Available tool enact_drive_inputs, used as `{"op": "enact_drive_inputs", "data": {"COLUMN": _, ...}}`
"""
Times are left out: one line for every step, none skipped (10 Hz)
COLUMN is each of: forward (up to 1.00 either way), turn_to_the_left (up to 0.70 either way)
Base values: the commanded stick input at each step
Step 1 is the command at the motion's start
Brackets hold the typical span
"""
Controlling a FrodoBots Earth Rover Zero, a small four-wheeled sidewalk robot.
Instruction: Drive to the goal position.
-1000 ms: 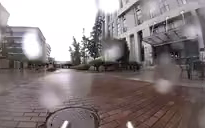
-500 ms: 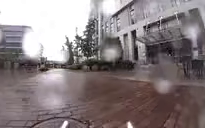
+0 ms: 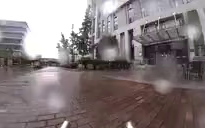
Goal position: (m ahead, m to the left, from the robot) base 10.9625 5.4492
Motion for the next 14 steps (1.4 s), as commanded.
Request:
{"op": "enact_drive_inputs", "data": {"forward": 0.7, "turn_to_the_left": -0.14}}
{"op": "enact_drive_inputs", "data": {"forward": 0.7, "turn_to_the_left": -0.14}}
{"op": "enact_drive_inputs", "data": {"forward": 0.7, "turn_to_the_left": -0.14}}
{"op": "enact_drive_inputs", "data": {"forward": 0.7, "turn_to_the_left": -0.14}}
{"op": "enact_drive_inputs", "data": {"forward": 0.7, "turn_to_the_left": 0.0}}
{"op": "enact_drive_inputs", "data": {"forward": 0.7, "turn_to_the_left": 0.0}}
{"op": "enact_drive_inputs", "data": {"forward": 0.7, "turn_to_the_left": 0.0}}
{"op": "enact_drive_inputs", "data": {"forward": 0.7, "turn_to_the_left": 0.0}}
{"op": "enact_drive_inputs", "data": {"forward": 0.7, "turn_to_the_left": 0.01}}
{"op": "enact_drive_inputs", "data": {"forward": 0.7, "turn_to_the_left": 0.08}}
{"op": "enact_drive_inputs", "data": {"forward": 0.7, "turn_to_the_left": 0.14}}
{"op": "enact_drive_inputs", "data": {"forward": 0.7, "turn_to_the_left": 0.14}}
{"op": "enact_drive_inputs", "data": {"forward": 0.7, "turn_to_the_left": 0.14}}
{"op": "enact_drive_inputs", "data": {"forward": 0.7, "turn_to_the_left": 0.14}}
